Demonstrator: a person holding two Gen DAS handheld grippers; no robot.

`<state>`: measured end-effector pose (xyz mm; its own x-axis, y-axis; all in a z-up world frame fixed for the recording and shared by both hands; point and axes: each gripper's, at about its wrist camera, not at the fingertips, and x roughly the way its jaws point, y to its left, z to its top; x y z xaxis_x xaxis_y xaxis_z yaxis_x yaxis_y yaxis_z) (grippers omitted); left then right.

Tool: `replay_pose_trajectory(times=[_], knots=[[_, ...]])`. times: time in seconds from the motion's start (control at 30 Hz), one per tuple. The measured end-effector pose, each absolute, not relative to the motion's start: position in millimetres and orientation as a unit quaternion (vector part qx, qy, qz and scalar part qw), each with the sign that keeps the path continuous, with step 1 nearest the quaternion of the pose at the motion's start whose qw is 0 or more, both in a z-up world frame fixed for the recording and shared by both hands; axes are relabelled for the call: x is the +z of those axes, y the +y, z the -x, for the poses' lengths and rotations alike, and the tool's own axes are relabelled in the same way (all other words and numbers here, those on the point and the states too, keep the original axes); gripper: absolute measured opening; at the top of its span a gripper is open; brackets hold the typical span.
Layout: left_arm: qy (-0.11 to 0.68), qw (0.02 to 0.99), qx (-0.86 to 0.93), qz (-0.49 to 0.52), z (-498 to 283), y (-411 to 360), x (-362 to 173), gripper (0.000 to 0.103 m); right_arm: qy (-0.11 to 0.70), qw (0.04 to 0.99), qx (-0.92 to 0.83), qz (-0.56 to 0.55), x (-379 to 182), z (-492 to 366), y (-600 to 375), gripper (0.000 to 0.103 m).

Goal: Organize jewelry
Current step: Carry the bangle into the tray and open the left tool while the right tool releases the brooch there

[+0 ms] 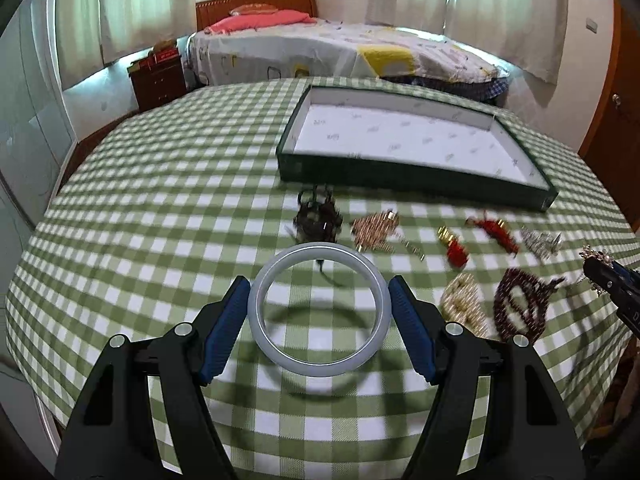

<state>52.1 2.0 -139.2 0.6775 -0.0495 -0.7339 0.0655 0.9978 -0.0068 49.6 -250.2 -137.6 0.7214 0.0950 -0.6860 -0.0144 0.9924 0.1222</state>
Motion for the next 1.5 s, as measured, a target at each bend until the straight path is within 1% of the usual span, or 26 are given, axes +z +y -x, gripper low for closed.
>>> replay_pose_trajectory(times=[0.17, 0.37, 0.6, 0.67, 0.77, 0.93, 1.03, 1.17, 1.5], knots=[[0.382, 0.923, -0.043, -0.002, -65, -3, -119, 0.069, 0.349, 0.935, 0.038, -0.057, -117, -62, -248, 0.024], [0.357, 0.932, -0.059, 0.001, -100, -14, -98, 0.069, 0.317, 0.945, 0.044, -0.062, -93, -96, -250, 0.024], [0.322, 0.944, -0.077, -0.018, -170, -34, -82, 0.069, 0.284, 0.956, 0.041, -0.059, -74, -152, -254, 0.024], [0.321, 0.943, -0.081, -0.024, -190, -40, -86, 0.069, 0.283, 0.957, 0.038, -0.055, -75, -168, -255, 0.024], [0.343, 0.935, -0.084, -0.029, -216, -45, -106, 0.069, 0.306, 0.95, 0.039, -0.055, -91, -188, -257, 0.024], [0.414, 0.906, -0.091, -0.017, -247, -41, -152, 0.069, 0.365, 0.929, 0.034, -0.056, -133, -207, -259, 0.024], [0.431, 0.898, -0.089, -0.015, -252, -36, -166, 0.069, 0.385, 0.921, 0.032, -0.059, -146, -210, -262, 0.024], [0.436, 0.896, -0.084, -0.026, -253, -38, -175, 0.069, 0.399, 0.915, 0.03, -0.058, -157, -213, -263, 0.024], [0.431, 0.897, -0.081, -0.05, -252, -41, -177, 0.069, 0.401, 0.915, 0.03, -0.037, -160, -217, -257, 0.024]])
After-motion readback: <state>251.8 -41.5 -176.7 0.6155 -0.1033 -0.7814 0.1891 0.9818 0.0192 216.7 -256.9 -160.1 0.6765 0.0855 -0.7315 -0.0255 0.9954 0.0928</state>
